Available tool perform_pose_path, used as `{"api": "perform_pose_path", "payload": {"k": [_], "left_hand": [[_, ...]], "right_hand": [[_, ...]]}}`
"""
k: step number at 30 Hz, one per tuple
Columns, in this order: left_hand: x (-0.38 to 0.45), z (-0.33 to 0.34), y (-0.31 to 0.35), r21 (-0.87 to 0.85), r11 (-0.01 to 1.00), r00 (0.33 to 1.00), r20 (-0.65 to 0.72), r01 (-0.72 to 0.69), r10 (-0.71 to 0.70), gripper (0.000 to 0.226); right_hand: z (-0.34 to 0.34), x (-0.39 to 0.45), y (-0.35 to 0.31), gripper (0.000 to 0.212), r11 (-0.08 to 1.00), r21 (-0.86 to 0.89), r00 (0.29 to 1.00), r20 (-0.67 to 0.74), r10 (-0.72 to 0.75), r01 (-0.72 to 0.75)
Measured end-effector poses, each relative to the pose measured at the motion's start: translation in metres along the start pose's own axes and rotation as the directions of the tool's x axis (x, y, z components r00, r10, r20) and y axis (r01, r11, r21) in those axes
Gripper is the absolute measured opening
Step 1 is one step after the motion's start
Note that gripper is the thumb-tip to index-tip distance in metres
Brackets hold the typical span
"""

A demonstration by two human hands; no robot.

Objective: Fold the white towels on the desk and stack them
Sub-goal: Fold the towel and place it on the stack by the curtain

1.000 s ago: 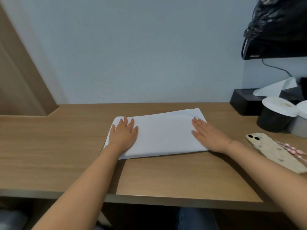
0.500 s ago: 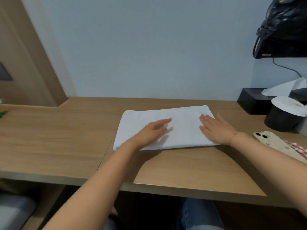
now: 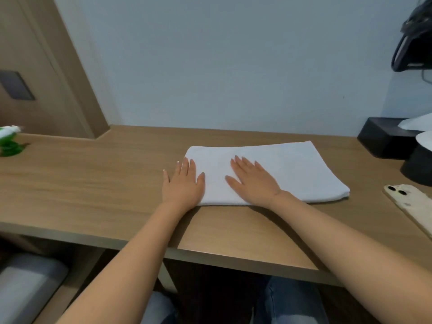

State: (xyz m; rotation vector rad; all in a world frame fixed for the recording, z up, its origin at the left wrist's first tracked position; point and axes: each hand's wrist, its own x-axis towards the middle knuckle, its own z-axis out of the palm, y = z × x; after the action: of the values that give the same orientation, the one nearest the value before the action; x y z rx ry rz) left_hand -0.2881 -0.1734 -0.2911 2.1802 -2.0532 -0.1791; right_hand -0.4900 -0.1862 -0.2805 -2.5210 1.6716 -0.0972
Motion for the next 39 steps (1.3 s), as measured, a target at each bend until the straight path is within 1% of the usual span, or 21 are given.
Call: {"api": "perform_pose_path", "payload": {"k": [2, 5, 8, 10, 11, 12, 13, 15, 16, 18, 20, 24, 27, 32, 34, 37, 39], "left_hand": [[0.000, 0.000, 0.000, -0.013, 1.000, 1.000, 0.016, -0.003, 0.004, 0.061], [-0.002, -0.003, 0.001, -0.034, 0.999, 1.000, 0.009, -0.007, 0.007, 0.061], [-0.001, -0.009, 0.004, 0.000, 1.000, 0.998, 0.057, -0.006, 0.006, 0.062], [0.003, -0.018, 0.007, 0.057, 0.998, 0.993, 0.118, 0.008, -0.015, 0.061], [0.007, -0.024, 0.009, 0.077, 0.997, 0.992, 0.121, 0.019, -0.028, 0.058], [0.013, -0.030, 0.012, 0.089, 0.996, 0.996, 0.086, 0.025, -0.033, 0.053], [0.020, -0.036, 0.015, 0.090, 0.996, 0.999, 0.024, 0.019, -0.021, 0.049], [0.034, -0.043, 0.026, 0.048, 0.998, 0.995, -0.089, -0.047, 0.051, 0.050], [0.040, -0.042, 0.031, 0.019, 0.995, 0.990, -0.103, -0.096, 0.097, 0.050], [0.053, -0.031, 0.037, -0.001, 0.985, 0.984, -0.053, -0.173, 0.172, 0.051], [0.062, -0.012, 0.035, 0.013, 0.982, 0.982, 0.005, -0.188, 0.188, 0.055], [0.073, 0.006, 0.027, 0.018, 0.985, 0.985, -0.036, -0.169, 0.169, 0.060], [0.075, 0.009, 0.026, 0.040, 0.987, 0.986, -0.053, -0.153, 0.155, 0.064], [0.066, 0.006, 0.030, 0.033, 0.990, 0.989, -0.048, -0.135, 0.137, 0.065], [0.061, -0.001, 0.033, 0.009, 0.992, 0.992, -0.016, -0.124, 0.124, 0.063], [0.049, -0.010, 0.038, -0.001, 0.996, 0.995, 0.036, -0.090, 0.090, 0.063], [0.036, -0.016, 0.040, -0.027, 0.999, 0.994, 0.099, -0.041, 0.043, 0.063]], "right_hand": [[-0.006, -0.017, 0.039, 0.065, 0.996, -0.020, 0.997, -0.003, 0.082, -0.082], [-0.020, -0.054, 0.103, 0.063, 0.973, -0.025, 0.973, -0.003, 0.230, -0.230], [-0.033, -0.078, 0.130, 0.063, 0.967, 0.024, 0.967, 0.047, 0.251, -0.252], [-0.037, -0.075, 0.132, 0.062, 0.969, -0.037, 0.966, 0.081, 0.247, -0.244], [-0.041, -0.069, 0.130, 0.060, 0.969, -0.084, 0.968, 0.076, 0.239, -0.233], [-0.046, -0.061, 0.127, 0.057, 0.972, -0.105, 0.975, 0.045, 0.217, -0.211], [-0.051, -0.053, 0.124, 0.053, 0.978, -0.094, 0.983, -0.006, 0.184, -0.184], [-0.058, -0.032, 0.118, 0.052, 0.991, -0.021, 0.987, -0.094, 0.128, -0.130], [-0.058, -0.022, 0.116, 0.054, 0.993, 0.013, 0.988, -0.100, 0.116, -0.115], [-0.051, -0.002, 0.118, 0.058, 0.991, 0.038, 0.990, -0.043, 0.133, -0.131], [-0.036, 0.013, 0.127, 0.063, 0.979, 0.017, 0.979, -0.007, 0.204, -0.204], [-0.019, 0.027, 0.143, 0.069, 0.949, -0.020, 0.948, -0.055, 0.314, -0.315], [-0.014, 0.032, 0.148, 0.068, 0.928, 0.023, 0.925, -0.077, 0.372, -0.371], [-0.011, 0.029, 0.148, 0.070, 0.934, 0.013, 0.926, -0.123, 0.357, -0.358], [-0.015, 0.026, 0.144, 0.069, 0.934, -0.007, 0.928, -0.115, 0.355, -0.358], [-0.023, 0.022, 0.140, 0.067, 0.946, -0.009, 0.945, -0.050, 0.323, -0.324], [-0.034, 0.018, 0.139, 0.064, 0.956, 0.079, 0.959, 0.035, 0.281, -0.283]]}}
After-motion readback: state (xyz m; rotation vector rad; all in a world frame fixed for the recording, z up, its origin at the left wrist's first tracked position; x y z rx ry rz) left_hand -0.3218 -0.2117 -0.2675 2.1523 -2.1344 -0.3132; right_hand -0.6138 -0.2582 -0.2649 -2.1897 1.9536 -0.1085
